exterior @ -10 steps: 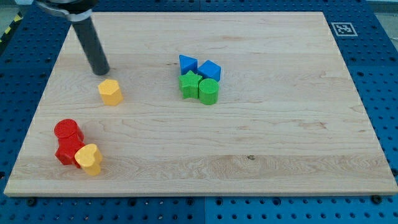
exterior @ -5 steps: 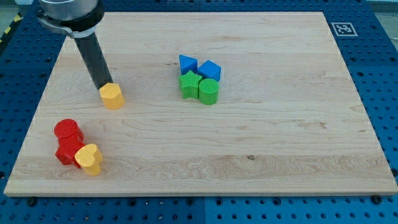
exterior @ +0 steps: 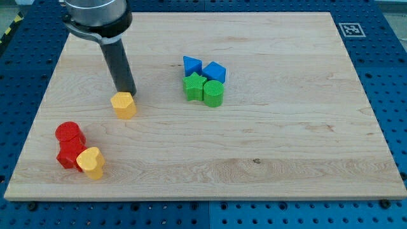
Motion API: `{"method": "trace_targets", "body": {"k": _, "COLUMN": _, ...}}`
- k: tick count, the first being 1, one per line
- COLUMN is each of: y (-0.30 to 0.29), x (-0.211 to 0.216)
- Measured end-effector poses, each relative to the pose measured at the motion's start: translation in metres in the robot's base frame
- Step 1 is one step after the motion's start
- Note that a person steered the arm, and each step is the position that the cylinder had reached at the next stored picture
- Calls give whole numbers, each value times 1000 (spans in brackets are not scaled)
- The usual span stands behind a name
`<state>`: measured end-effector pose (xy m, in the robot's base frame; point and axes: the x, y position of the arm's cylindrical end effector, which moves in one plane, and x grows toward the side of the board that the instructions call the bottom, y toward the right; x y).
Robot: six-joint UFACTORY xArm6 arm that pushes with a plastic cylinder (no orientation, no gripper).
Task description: Slide yellow hexagon towards bottom left
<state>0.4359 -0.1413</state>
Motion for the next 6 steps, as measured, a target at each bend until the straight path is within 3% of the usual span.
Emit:
{"method": "trace_targets", "body": {"k": 4, "y": 25, "x": 22}}
{"method": "trace_targets", "body": {"k": 6, "y": -9, "x": 23}}
